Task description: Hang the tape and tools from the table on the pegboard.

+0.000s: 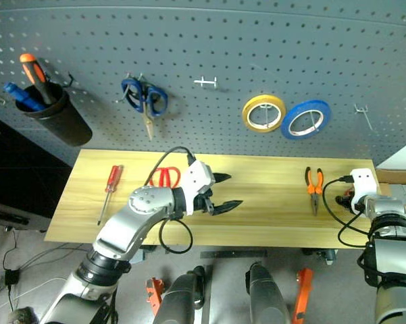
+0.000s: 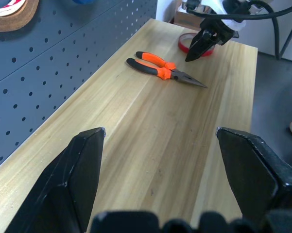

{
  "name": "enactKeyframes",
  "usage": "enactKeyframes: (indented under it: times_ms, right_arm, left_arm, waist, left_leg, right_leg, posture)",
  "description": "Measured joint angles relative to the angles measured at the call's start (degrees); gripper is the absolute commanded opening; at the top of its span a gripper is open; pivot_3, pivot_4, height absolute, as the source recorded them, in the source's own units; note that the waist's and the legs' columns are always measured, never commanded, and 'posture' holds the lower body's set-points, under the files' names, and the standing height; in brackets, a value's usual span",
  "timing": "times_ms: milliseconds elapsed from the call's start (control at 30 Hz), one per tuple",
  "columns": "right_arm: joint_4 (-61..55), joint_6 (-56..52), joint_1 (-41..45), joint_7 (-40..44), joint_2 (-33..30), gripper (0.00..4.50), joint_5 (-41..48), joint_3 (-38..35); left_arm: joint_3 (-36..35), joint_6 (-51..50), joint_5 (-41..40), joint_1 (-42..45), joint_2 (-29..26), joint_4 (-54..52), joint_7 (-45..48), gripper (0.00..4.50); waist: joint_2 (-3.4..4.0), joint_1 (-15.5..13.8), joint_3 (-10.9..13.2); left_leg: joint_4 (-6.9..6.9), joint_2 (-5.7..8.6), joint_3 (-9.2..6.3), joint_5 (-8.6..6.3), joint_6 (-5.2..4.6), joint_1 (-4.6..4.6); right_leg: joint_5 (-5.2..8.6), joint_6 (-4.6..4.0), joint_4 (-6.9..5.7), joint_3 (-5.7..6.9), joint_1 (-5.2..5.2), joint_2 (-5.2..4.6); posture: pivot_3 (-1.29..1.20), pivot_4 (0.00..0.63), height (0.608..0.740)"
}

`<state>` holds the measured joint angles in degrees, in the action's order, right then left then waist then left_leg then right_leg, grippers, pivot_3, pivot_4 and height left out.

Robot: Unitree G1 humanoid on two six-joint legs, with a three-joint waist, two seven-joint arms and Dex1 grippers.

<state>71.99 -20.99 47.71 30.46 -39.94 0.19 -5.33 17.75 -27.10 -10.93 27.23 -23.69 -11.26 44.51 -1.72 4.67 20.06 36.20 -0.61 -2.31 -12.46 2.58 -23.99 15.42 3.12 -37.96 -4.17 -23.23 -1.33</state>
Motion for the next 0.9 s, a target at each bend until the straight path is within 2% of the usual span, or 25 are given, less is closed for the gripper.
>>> enactKeyframes:
  times_ms: [67,400,533,567,700,800,833,900]
  right_arm:
    - [0.20,0.06,-0.02,-0.01,0.00,0.04,-0.03,-0.08]
    - [-2.55,5.54,-2.69,-5.70,1.82,0.02,-0.56,-1.32]
    - [-11.96,3.84,-7.64,-5.29,2.08,0.02,1.32,-2.49]
    - [-18.33,2.23,-10.84,-5.36,1.97,0.02,1.88,-3.11]
    - [-57.14,-7.33,-29.51,-8.97,3.55,0.02,5.40,-8.96]
    - [-80.62,-12.16,-38.24,-15.32,9.85,0.02,5.08,-10.99]
    - [-88.91,-13.00,-41.40,-18.50,13.66,0.02,4.16,-10.32]
    - [-98.18,-13.65,-43.62,-21.98,18.21,0.02,2.86,-7.00]
  left_arm:
    - [-0.12,-0.03,-0.32,0.01,0.08,-0.01,0.05,3.95]
    - [-0.88,-1.23,-5.87,0.30,0.88,-2.71,4.01,3.95]
    - [-1.00,-0.88,-7.09,1.56,1.34,-2.70,5.88,3.95]
    - [-0.91,-0.40,-7.08,1.89,1.38,-2.65,6.40,3.95]
    - [-0.76,1.78,-6.99,2.90,1.75,-2.20,7.52,3.95]
    - [-0.53,3.18,-6.87,3.99,2.77,-1.10,7.77,3.95]
    - [-0.29,3.92,-6.80,4.56,3.14,-0.59,8.18,3.95]
    - [-0.08,4.45,-6.65,5.29,3.57,0.54,8.70,3.95]
  waist:
    - [-0.04,0.00,0.02]
    - [-0.10,0.10,0.00]
    - [-0.07,0.11,0.01]
    - [-0.06,0.10,0.01]
    - [0.14,-0.01,-0.06]
    - [0.13,0.30,-0.06]
    - [0.13,0.38,-0.06]
    - [0.16,0.64,-0.05]
  left_leg:
    - [0.00,0.00,0.00,0.00,0.00,0.00]
    - [0.10,-0.02,-0.02,0.03,0.05,0.00]
    - [0.08,-0.03,-0.02,0.03,0.06,-0.02]
    - [0.04,-0.04,-0.04,0.03,0.06,-0.05]
    - [0.03,-0.16,-0.35,0.11,0.25,-0.40]
    - [0.12,-0.14,-0.47,0.10,0.25,-0.44]
    - [0.12,-0.11,-0.50,0.08,0.23,-0.44]
    - [0.12,-0.08,-0.48,0.10,0.25,-0.43]
  right_leg:
    - [0.00,0.00,0.00,0.02,0.00,0.02]
    - [-0.03,0.03,-0.05,0.03,0.01,0.02]
    - [-0.02,0.04,-0.04,0.04,-0.01,0.02]
    - [-0.02,0.04,-0.04,0.05,-0.04,0.02]
    - [0.08,0.21,-0.05,0.12,-0.25,-0.03]
    - [0.08,0.22,-0.12,0.08,-0.30,-0.04]
    - [0.09,0.23,-0.13,0.12,-0.31,0.02]
    - [0.21,0.43,-0.13,0.06,-0.36,0.08]
  posture:
    - [-0.04,0.364,0.740]
    - [-0.08,0.342,0.740]
    - [-0.10,0.342,0.740]
    - [-0.12,0.342,0.740]
    - [-0.15,0.345,0.740]
    - [-0.17,0.347,0.740]
    - [-0.17,0.348,0.740]
    - [-0.18,0.349,0.740]
